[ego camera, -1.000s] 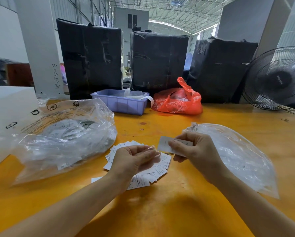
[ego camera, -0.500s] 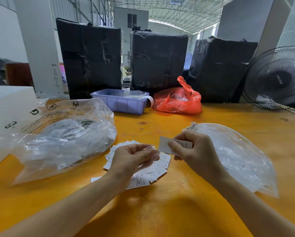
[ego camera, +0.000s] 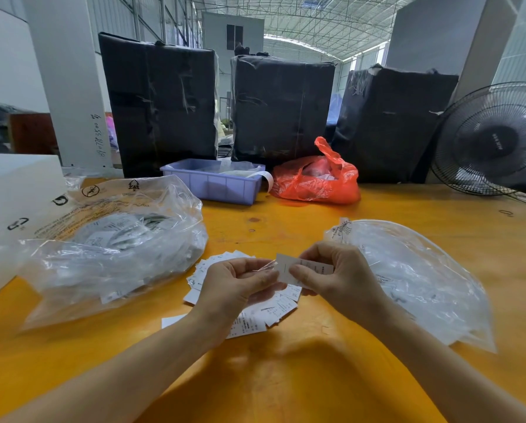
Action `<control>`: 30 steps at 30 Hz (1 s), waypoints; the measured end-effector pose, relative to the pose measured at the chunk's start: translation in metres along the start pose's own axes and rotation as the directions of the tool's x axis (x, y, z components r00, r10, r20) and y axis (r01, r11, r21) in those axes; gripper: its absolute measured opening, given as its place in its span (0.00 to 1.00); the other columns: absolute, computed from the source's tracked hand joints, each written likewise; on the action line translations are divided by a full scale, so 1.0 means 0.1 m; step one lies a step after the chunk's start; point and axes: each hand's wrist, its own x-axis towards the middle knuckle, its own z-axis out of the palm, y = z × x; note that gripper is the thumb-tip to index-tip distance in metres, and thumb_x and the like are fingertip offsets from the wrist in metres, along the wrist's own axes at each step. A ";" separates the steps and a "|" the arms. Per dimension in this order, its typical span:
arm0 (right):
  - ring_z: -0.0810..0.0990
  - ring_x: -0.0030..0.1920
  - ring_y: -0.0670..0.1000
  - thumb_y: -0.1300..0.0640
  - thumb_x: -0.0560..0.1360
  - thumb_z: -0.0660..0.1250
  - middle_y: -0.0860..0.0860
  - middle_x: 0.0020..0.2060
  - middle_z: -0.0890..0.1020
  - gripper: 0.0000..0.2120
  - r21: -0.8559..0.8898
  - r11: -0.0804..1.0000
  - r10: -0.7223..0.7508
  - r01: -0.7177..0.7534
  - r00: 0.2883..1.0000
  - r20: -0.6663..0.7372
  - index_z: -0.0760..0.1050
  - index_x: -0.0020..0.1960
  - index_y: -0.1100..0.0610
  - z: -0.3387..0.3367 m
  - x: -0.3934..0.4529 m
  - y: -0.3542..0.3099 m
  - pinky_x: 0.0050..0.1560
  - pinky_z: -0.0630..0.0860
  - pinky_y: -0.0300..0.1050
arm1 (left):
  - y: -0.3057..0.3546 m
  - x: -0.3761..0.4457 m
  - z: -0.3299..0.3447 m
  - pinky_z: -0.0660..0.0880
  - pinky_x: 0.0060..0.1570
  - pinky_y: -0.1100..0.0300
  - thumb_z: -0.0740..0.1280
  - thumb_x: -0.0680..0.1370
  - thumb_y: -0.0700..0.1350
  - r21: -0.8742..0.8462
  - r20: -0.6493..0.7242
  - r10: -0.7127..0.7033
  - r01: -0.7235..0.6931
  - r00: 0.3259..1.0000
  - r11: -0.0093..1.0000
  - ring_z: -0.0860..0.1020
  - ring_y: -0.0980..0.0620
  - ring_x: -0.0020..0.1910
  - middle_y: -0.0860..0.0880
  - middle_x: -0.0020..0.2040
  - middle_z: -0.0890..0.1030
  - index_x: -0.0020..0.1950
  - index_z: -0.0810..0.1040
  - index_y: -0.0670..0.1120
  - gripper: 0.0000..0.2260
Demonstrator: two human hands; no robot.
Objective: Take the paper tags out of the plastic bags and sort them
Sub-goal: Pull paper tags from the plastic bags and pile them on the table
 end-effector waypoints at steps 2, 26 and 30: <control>0.83 0.31 0.52 0.62 0.70 0.73 0.53 0.34 0.83 0.04 0.022 1.000 0.014 -0.015 0.999 0.045 0.79 0.40 0.58 0.00 0.00 0.02 0.35 0.82 0.52 | 0.00 0.01 0.00 0.80 0.38 0.62 0.73 0.64 0.38 0.010 0.000 0.000 0.000 1.000 1.000 0.84 0.45 0.41 0.40 0.42 0.85 0.50 0.80 0.36 0.16; 0.84 0.37 0.51 0.65 0.70 0.72 0.54 0.40 0.83 0.13 0.111 0.984 0.133 -0.136 0.990 0.041 0.76 0.53 0.61 0.02 0.01 0.04 0.38 0.80 0.39 | -0.02 -0.01 0.02 0.77 0.34 0.64 0.71 0.71 0.39 0.129 -0.103 0.076 -0.063 0.992 0.990 0.83 0.47 0.44 0.41 0.44 0.84 0.46 0.82 0.39 0.06; 0.84 0.40 0.47 0.64 0.72 0.72 0.49 0.41 0.84 0.12 0.041 0.996 0.075 -0.075 0.997 0.003 0.80 0.55 0.59 0.15 -0.06 0.01 0.44 0.81 0.43 | -0.03 -0.04 0.04 0.77 0.33 0.65 0.72 0.70 0.40 0.113 -0.082 0.063 -0.053 0.995 0.992 0.84 0.49 0.38 0.42 0.40 0.84 0.45 0.82 0.39 0.06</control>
